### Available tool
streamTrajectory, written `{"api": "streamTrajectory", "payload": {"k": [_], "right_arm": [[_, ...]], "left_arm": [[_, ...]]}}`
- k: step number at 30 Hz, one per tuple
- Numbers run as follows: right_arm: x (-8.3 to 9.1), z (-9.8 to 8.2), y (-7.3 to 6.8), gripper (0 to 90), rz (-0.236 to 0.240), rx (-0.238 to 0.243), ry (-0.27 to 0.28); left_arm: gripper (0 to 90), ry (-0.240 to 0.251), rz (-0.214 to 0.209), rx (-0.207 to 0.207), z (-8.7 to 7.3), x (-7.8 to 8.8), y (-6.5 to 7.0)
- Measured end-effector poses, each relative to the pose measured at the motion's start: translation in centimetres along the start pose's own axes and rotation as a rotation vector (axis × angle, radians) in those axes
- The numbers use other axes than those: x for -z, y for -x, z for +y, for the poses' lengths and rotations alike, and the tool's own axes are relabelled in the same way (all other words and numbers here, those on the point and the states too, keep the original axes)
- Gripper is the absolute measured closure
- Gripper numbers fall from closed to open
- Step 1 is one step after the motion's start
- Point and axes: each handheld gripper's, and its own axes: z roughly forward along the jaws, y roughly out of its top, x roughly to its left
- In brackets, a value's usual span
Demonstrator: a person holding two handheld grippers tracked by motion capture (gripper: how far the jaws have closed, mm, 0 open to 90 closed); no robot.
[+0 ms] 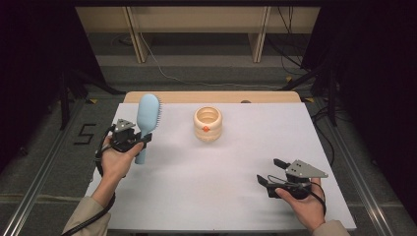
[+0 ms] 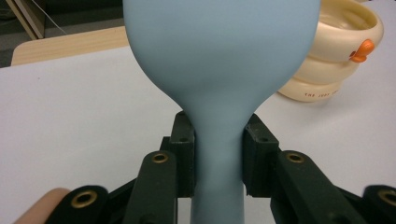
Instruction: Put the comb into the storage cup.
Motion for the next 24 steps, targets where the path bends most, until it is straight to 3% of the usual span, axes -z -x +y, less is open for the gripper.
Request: {"api": "streamTrajectory", "payload": {"k": [24], "right_arm": [[-0.05, 0.00, -0.03, 16.0, 0.002, -0.003, 0.000]], "left_arm": [[69.5, 0.047, -0.005, 0.012, -0.04, 0.10, 0.89]]}}
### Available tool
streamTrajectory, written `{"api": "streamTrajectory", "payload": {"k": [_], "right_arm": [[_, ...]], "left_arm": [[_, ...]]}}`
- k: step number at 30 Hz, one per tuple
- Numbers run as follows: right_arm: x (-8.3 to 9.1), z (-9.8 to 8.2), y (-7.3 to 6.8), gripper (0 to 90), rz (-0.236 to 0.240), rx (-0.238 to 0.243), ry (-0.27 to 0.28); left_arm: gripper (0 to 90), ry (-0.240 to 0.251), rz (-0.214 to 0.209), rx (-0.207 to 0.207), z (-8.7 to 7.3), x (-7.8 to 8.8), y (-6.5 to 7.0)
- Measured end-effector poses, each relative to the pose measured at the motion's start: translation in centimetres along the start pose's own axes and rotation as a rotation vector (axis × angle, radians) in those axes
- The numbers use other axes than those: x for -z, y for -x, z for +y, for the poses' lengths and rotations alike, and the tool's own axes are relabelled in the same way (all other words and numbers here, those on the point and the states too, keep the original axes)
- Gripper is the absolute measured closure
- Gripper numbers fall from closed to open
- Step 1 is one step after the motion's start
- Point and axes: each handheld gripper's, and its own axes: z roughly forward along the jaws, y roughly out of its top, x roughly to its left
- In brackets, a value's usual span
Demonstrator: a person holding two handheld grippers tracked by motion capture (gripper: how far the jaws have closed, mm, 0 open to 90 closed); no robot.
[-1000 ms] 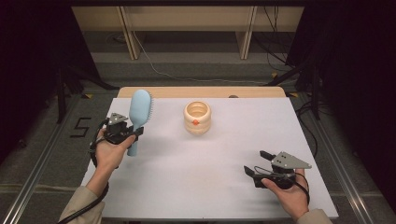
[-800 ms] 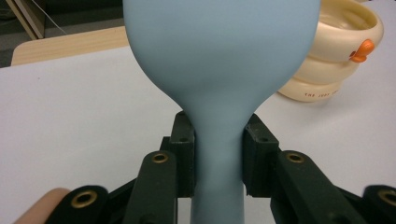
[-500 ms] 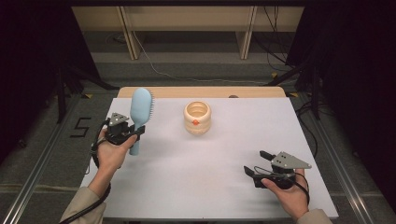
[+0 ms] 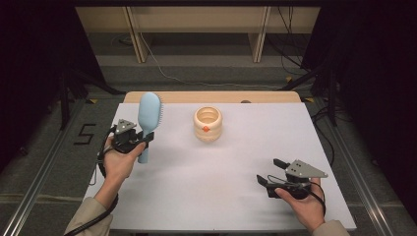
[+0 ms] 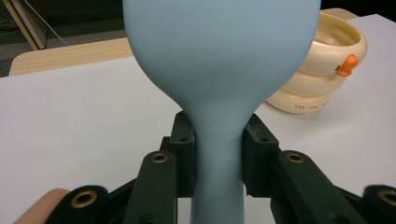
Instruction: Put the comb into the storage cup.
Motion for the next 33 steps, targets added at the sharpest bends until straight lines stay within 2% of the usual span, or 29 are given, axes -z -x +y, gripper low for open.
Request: {"api": "streamTrajectory", "payload": {"k": [18, 33], "right_arm": [[0.0, 0.0, 0.0, 16.0, 0.001, -0.002, 0.008], [-0.1, 0.0, 0.0, 16.0, 0.000, -0.003, 0.010]], "left_arm": [[69.5, 0.017, -0.016, -0.004, 0.1, 0.2, 0.7], [69.5, 0.016, -0.038, -0.029, 0.1, 0.2, 2.0]]}}
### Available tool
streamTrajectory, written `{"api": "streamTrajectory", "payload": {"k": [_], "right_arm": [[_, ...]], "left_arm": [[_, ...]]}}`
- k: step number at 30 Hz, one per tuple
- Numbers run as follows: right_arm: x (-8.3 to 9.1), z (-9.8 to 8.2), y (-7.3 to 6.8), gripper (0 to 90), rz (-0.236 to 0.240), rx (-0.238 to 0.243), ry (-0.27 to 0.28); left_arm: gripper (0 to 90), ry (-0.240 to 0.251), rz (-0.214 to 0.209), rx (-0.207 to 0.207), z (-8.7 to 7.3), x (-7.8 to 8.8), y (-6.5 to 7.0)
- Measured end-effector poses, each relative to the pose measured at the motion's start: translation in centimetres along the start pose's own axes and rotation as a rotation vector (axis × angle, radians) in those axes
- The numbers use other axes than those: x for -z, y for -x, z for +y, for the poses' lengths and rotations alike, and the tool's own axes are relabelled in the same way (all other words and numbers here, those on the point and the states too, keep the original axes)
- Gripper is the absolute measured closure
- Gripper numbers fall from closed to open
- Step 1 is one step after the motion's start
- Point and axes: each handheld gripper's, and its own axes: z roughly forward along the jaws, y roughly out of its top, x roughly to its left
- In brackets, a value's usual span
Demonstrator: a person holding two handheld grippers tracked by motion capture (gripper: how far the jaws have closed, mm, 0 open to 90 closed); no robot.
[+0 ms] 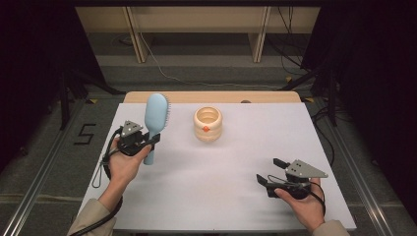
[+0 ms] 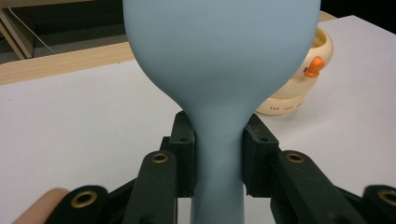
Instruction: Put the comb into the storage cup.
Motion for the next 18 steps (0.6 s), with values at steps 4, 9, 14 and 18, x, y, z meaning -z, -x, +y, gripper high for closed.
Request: {"api": "streamTrajectory", "payload": {"k": [4, 9, 14, 18], "right_arm": [[-0.03, -0.01, -0.03, 15.9, 0.001, 0.004, -0.002], [-0.01, -0.01, -0.03, 16.0, 0.000, 0.002, -0.001], [0.02, 0.01, -0.01, 16.0, 0.000, 0.002, -0.001], [-0.03, 0.00, -0.04, 16.0, 0.001, 0.004, -0.002]], "left_arm": [[69.5, 0.002, -0.003, -0.004, 0.01, 0.07, 0.22], [69.5, 0.000, -0.006, -0.009, 0.03, 0.08, 0.44], [69.5, 0.002, -0.014, -0.006, 0.07, 0.12, 0.55], [69.5, 0.003, -0.016, -0.006, 0.06, 0.15, 0.65]]}}
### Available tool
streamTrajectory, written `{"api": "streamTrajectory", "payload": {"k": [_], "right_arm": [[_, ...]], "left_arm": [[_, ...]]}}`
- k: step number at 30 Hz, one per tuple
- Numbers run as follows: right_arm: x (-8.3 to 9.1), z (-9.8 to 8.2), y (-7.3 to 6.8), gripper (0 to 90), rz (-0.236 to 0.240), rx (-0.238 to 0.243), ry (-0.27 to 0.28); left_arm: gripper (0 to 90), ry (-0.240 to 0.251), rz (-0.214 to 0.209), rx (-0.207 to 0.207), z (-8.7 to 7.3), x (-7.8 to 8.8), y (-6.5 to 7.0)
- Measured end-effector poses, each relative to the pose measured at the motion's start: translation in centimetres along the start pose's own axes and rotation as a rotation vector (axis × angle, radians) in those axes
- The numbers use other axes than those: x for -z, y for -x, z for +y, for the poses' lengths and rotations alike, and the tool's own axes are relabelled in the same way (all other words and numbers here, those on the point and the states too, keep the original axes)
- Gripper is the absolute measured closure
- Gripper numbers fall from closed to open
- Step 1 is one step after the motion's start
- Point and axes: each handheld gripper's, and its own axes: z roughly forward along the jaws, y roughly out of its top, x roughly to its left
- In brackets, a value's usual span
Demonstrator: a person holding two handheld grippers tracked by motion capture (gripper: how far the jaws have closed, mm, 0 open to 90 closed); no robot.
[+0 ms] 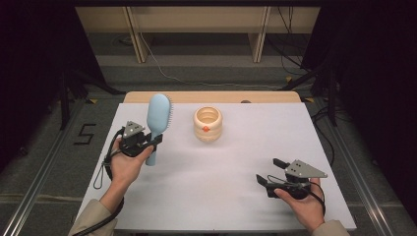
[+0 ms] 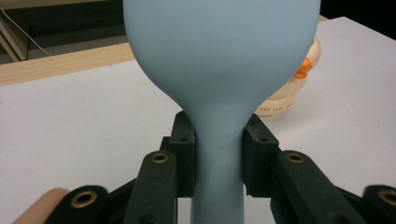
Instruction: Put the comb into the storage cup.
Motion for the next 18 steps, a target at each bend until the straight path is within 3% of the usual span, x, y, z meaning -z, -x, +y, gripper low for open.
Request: {"api": "streamTrajectory", "payload": {"k": [18], "right_arm": [[-0.01, 0.01, -0.01, 15.9, 0.002, 0.000, 0.004]], "left_arm": [[69.5, 0.002, -0.010, -0.014, -0.14, -0.12, 0.85]]}}
